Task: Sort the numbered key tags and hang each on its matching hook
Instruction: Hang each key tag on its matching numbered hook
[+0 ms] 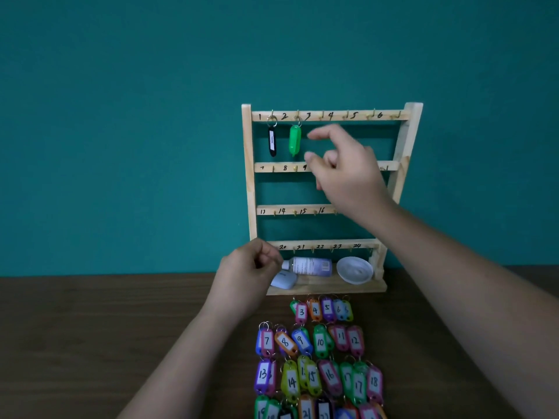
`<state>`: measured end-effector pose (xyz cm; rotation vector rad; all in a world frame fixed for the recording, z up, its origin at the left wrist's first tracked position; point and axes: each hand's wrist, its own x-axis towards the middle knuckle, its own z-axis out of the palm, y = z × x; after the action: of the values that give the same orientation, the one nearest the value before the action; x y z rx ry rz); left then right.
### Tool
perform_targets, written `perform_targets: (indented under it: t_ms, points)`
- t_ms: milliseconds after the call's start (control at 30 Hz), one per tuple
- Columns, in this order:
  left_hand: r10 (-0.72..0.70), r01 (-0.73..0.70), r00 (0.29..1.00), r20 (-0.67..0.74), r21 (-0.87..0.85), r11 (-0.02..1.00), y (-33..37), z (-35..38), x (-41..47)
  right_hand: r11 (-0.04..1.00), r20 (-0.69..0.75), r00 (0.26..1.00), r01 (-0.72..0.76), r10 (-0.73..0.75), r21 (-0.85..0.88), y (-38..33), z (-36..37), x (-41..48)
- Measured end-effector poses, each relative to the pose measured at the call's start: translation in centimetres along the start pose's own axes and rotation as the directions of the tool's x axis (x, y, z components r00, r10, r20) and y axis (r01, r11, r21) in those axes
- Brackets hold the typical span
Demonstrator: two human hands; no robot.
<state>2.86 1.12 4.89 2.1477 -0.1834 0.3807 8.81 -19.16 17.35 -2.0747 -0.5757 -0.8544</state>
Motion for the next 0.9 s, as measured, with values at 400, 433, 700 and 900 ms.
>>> perform_targets:
  t_ms: [400,433,700,900]
  points:
    - [0.013,-0.036,0.994,0.105,0.217,0.976,-2.3,3.3,-0.2,1.0,0.046,0.999,0.01,-0.011,0.029,6.7,1.6,-10.8]
    - [0.005,-0.033,0.993,0.117,0.243,0.969,-2.6,3.7,-0.2,0.999,0.08,0.997,-0.018,0.015,0.035,7.3,1.9,-11.6]
    - [-0.079,0.015,0.989,0.124,0.448,0.894,-3.6,6.5,0.3,0.984,0.262,0.958,-0.078,0.119,-0.162,10.5,3.5,-15.1]
    - [-0.157,0.097,0.984,0.09,0.474,0.875,-3.5,8.0,0.2,0.986,0.324,0.935,-0.11,0.145,-0.121,11.1,3.7,-16.1]
